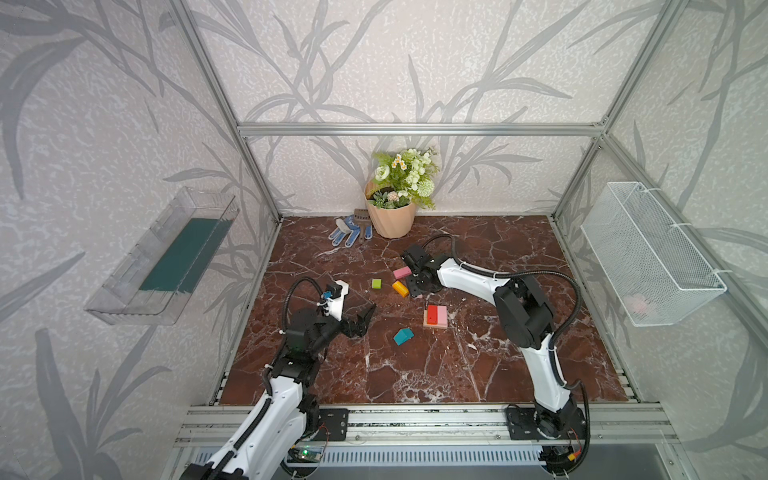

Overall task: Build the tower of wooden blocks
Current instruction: 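Move the right gripper farther from the robot over a loose pink bar, then lower the right gripper onto the loose pink bar, close and lift it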

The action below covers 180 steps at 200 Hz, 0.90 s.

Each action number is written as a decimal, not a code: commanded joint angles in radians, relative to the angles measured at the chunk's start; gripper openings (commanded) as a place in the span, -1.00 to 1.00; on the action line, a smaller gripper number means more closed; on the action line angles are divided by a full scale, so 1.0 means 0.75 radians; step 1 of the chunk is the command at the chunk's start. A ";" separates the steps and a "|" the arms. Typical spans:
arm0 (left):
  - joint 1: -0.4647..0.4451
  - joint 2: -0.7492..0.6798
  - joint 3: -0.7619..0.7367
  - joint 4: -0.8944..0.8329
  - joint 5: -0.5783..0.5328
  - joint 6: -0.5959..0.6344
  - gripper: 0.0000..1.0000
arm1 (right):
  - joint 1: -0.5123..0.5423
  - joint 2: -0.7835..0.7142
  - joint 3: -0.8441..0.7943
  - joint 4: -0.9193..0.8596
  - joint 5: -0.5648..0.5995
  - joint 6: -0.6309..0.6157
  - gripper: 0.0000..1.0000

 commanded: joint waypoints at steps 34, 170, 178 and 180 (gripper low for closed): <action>-0.004 -0.030 0.006 0.027 0.001 0.000 0.98 | 0.008 0.078 0.107 -0.152 0.008 -0.031 0.17; -0.004 -0.054 -0.009 0.034 0.001 0.000 0.99 | -0.156 -0.151 -0.276 0.013 -0.003 0.078 0.21; -0.004 -0.053 -0.008 0.035 0.000 0.000 0.98 | -0.156 -0.159 -0.276 0.019 -0.018 0.069 0.22; -0.004 -0.053 -0.008 0.035 0.000 0.000 0.98 | -0.155 -0.161 -0.278 0.022 -0.023 0.068 0.22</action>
